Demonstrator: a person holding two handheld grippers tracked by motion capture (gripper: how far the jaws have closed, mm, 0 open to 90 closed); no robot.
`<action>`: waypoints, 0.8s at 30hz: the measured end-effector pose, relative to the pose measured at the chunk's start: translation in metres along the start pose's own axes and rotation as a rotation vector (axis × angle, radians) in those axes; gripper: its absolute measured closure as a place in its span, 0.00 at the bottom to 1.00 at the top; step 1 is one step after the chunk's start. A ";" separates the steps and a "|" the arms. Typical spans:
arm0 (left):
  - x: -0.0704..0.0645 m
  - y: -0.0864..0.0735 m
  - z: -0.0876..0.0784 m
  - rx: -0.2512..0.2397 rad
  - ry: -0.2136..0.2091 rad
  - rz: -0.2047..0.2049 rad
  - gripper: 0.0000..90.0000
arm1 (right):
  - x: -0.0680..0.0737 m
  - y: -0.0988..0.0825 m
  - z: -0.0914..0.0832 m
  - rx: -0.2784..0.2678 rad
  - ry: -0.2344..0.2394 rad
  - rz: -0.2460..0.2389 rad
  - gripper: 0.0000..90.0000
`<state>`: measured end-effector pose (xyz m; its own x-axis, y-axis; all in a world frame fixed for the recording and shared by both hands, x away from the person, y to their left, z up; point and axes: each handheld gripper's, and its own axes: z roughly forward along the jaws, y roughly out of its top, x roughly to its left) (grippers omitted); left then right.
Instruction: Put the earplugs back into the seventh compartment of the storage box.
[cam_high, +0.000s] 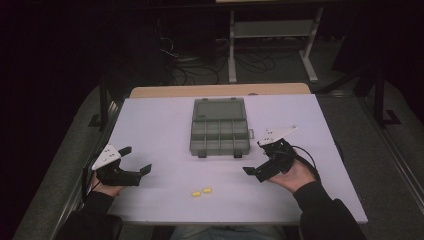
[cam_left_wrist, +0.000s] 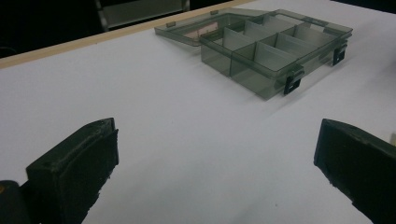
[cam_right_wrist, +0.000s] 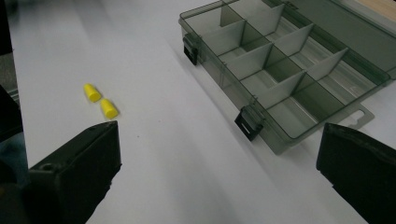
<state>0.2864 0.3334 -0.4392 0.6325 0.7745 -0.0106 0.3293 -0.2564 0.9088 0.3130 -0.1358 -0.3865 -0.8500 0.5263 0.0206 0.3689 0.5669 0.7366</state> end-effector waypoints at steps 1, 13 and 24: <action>0.000 0.000 0.000 0.000 0.000 0.000 0.00 | 0.001 0.001 0.001 0.005 0.005 -0.001 0.00; 0.000 0.000 0.000 0.002 -0.003 0.002 0.00 | 0.009 0.011 0.013 0.050 0.048 -0.035 0.00; 0.000 0.000 0.000 0.004 -0.004 0.003 0.00 | 0.015 0.018 0.027 0.097 0.074 -0.063 0.00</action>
<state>0.2864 0.3329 -0.4394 0.6362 0.7715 -0.0091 0.3297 -0.2612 0.9072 0.3171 -0.1008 -0.3916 -0.8969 0.4413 0.0289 0.3453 0.6578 0.6694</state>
